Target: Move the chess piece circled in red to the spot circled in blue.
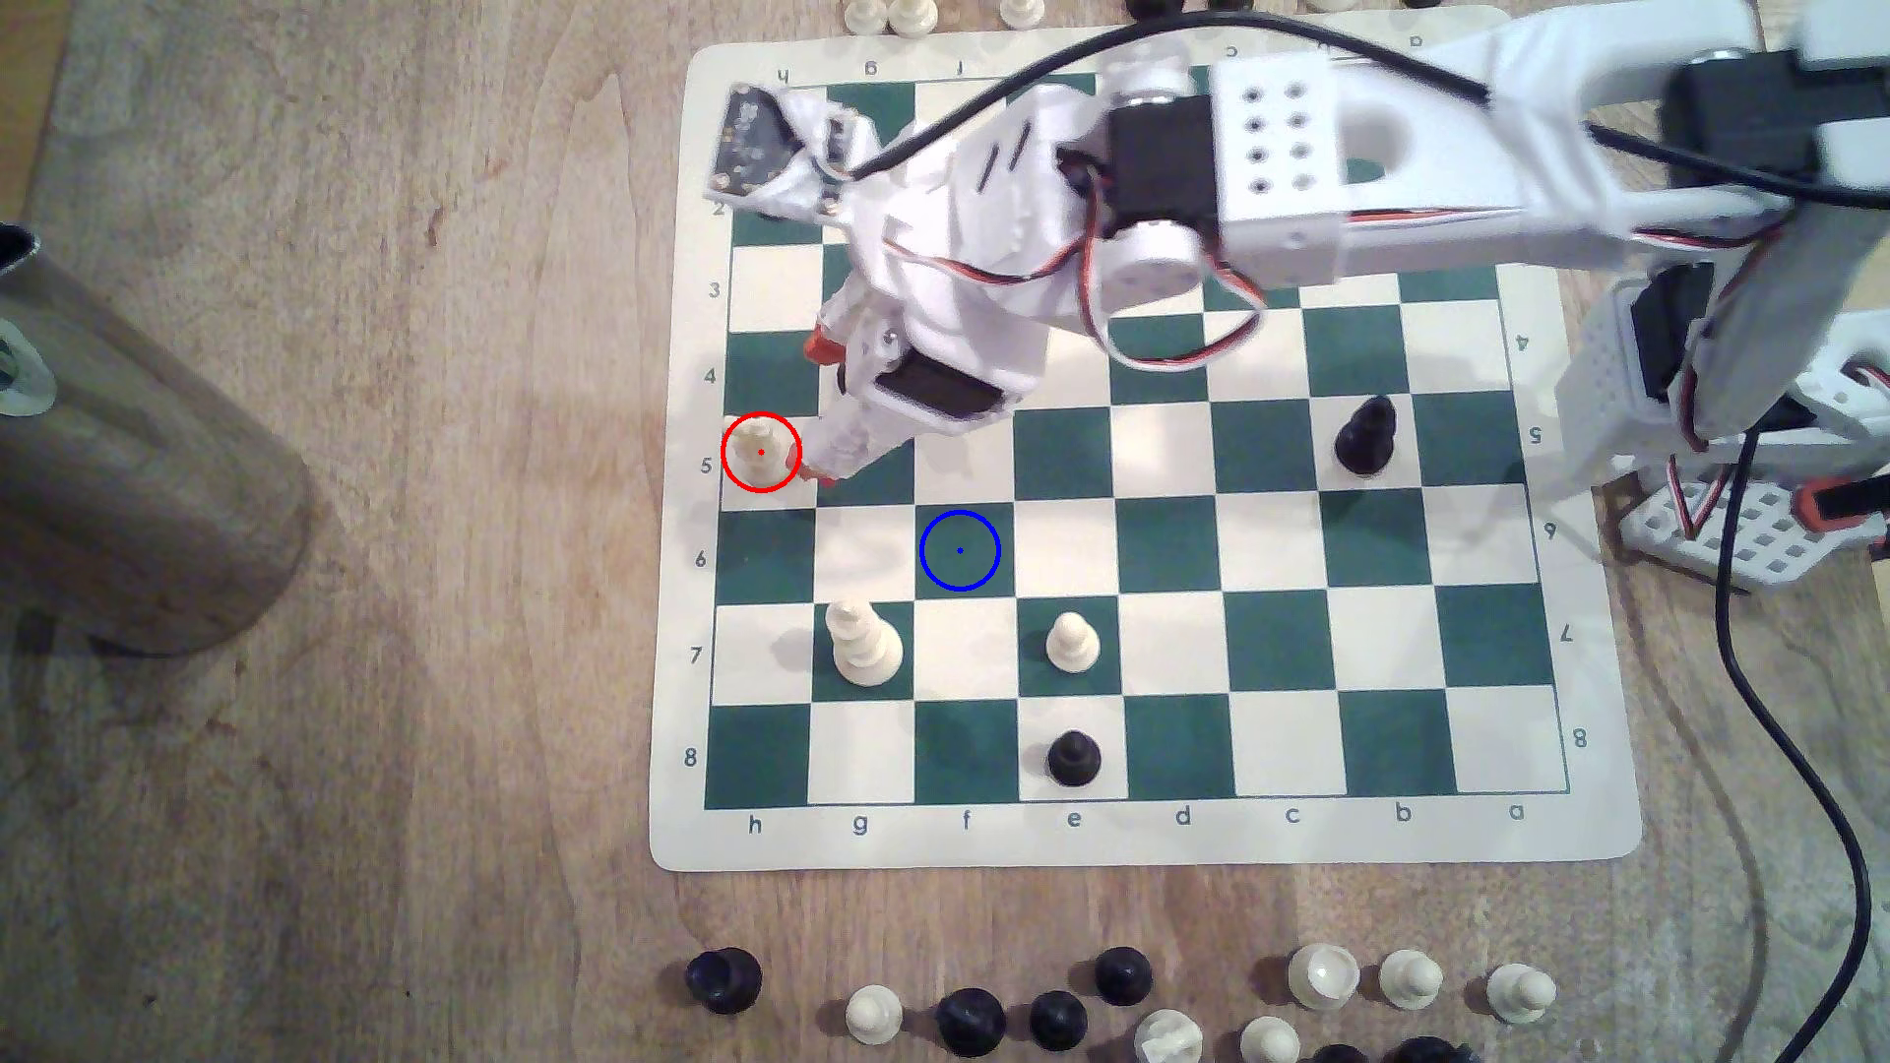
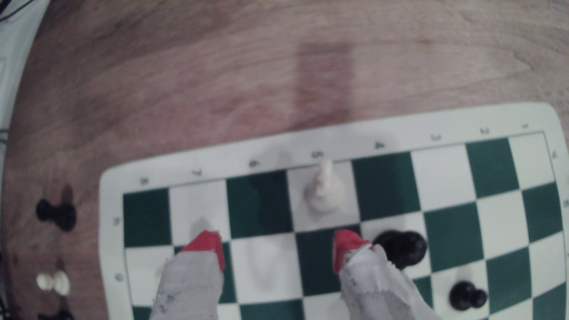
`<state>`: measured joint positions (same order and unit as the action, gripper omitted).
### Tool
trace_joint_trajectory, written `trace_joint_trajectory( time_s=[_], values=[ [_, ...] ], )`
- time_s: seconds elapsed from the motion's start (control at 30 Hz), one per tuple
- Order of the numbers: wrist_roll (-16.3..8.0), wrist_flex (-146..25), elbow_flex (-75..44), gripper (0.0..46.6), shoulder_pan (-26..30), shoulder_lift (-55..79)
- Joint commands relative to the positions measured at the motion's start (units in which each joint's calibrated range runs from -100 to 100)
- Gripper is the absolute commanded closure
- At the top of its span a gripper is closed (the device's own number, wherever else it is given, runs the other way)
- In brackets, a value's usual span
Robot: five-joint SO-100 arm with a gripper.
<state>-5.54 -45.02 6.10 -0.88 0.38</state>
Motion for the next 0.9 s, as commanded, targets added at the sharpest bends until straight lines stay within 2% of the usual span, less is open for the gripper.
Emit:
trace_joint_trajectory(
  time_s=[0.0,0.33,0.87],
  values=[
    [-0.4,1.1,-8.5,28.0,0.0,2.3],
    [-0.7,1.6,-13.8,29.3,-0.4,11.6],
    [-0.9,5.1,-16.8,30.1,-0.9,18.0]
  ],
)
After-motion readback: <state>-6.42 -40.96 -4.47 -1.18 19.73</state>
